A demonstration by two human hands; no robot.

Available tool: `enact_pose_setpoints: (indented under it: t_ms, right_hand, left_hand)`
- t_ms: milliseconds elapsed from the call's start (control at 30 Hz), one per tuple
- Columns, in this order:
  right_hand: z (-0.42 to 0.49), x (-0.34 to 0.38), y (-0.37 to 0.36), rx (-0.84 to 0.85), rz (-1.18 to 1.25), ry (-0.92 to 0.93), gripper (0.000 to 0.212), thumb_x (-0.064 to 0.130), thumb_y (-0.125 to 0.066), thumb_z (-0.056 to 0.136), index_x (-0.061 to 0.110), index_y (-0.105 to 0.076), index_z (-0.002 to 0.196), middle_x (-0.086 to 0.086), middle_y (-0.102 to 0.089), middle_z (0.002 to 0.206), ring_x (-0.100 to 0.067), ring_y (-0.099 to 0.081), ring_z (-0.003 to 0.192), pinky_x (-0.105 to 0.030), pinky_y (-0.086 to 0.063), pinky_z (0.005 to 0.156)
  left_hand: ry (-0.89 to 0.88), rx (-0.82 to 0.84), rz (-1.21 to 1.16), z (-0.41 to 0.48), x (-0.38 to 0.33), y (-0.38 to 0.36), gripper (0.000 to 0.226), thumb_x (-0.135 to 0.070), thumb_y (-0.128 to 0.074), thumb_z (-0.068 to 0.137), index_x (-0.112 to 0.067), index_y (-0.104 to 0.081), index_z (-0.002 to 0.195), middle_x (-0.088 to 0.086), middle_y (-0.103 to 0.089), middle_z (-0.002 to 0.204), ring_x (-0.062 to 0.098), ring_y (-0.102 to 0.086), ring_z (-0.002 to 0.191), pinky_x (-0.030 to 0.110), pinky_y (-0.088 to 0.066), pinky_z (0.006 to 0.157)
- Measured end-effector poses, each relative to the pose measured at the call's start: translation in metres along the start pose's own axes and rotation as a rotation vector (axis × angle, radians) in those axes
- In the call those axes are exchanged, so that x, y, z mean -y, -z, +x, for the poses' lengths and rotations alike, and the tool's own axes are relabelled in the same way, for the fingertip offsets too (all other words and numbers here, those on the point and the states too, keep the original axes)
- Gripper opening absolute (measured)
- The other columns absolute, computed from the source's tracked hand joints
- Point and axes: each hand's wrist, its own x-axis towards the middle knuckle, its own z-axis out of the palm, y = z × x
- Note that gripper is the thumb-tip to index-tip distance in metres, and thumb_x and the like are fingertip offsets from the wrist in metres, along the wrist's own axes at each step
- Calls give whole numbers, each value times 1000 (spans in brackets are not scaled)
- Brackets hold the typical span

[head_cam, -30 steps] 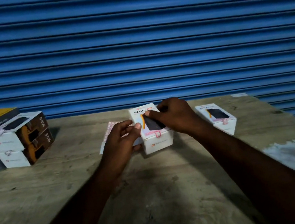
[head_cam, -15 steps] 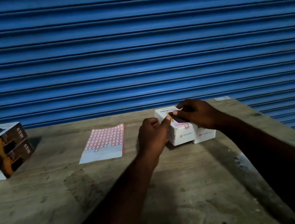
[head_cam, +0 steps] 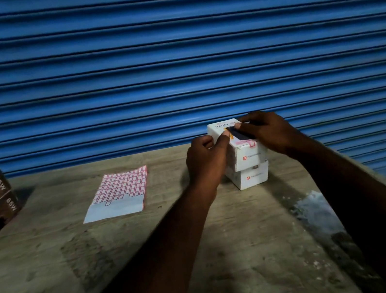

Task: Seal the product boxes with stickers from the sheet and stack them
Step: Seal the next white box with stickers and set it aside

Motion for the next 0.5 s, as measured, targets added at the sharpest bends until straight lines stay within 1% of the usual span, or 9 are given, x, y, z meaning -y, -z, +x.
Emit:
enact_pose_setpoints:
  t_ms: [67, 133, 200, 233, 300, 333, 400, 467, 500]
  right_hand:
    - [1, -5, 2, -19, 42, -22, 30, 43, -63, 92, 23, -75, 110, 4, -73, 106, -13, -66, 100, -34, -50, 90]
    - [3, -9, 2, -28, 94, -52, 27, 41, -64, 91, 22, -77, 104, 3, -75, 103, -14, -68, 100, -39, -51, 96]
    - [6, -12, 0, -15, 129, -72, 24, 36, -64, 91, 18, -77, 101, 0, -76, 101, -18, -69, 100, -36, -50, 92]
    - [6, -13, -1, -7, 150, -87, 23, 33, -65, 92, 15, -77, 101, -1, -75, 101, -17, -69, 98, -31, -50, 87]
    - [3, -12, -3, 12, 201, -112, 17, 27, -62, 94, 15, -74, 99, 0, -73, 99, -8, -66, 85, -19, -48, 73]
    - [1, -10, -4, 21, 230, -123, 15, 25, -61, 96, 16, -73, 99, 0, -72, 96, -5, -64, 79, -16, -47, 67]
    - [0, -11, -6, 36, 285, -180, 20, 29, -58, 96, 16, -72, 99, -4, -73, 93, -9, -63, 75, -22, -47, 63]
    - [-1, -11, -6, 56, 333, -263, 28, 37, -56, 95, 17, -72, 103, -5, -74, 93, -16, -64, 79, -29, -45, 66]
    - [-2, -12, -6, 70, 347, -291, 28, 39, -54, 94, 18, -71, 104, -4, -74, 93, -18, -64, 82, -31, -45, 69]
  left_hand:
    - [19, 27, 8, 2, -1, -8, 67, -68, -67, 58, -20, -68, 105, -4, -74, 100, 16, -71, 93, 46, -60, 85]
    - [32, 47, 28, 6, 1, -15, 61, -66, -67, 63, -21, -69, 103, -4, -74, 99, 16, -70, 93, 46, -60, 84]
    - [48, 56, 41, 10, 6, -19, 66, -71, -66, 56, -22, -69, 101, -5, -74, 98, 16, -70, 93, 47, -60, 84]
    - [58, 56, 45, 13, 10, -20, 68, -73, -64, 53, -22, -70, 99, -4, -74, 97, 17, -70, 93, 47, -60, 84]
    - [74, 49, 65, 13, 12, -22, 66, -73, -64, 55, -22, -70, 98, -3, -73, 97, 19, -71, 93, 48, -60, 83]
    - [72, 46, 87, 12, 11, -21, 65, -72, -64, 59, -22, -70, 101, -2, -73, 99, 20, -70, 94, 49, -60, 83]
    - [76, 44, 114, 10, 10, -20, 68, -72, -62, 65, -23, -67, 112, 0, -72, 107, 22, -69, 98, 49, -59, 85]
    - [126, 56, 102, 9, 11, -19, 69, -73, -61, 67, -26, -64, 118, -1, -70, 113, 23, -67, 103, 49, -58, 87]
    - [157, 81, 90, 9, 11, -19, 64, -71, -62, 72, -27, -63, 118, -1, -69, 114, 23, -66, 102, 48, -59, 85]
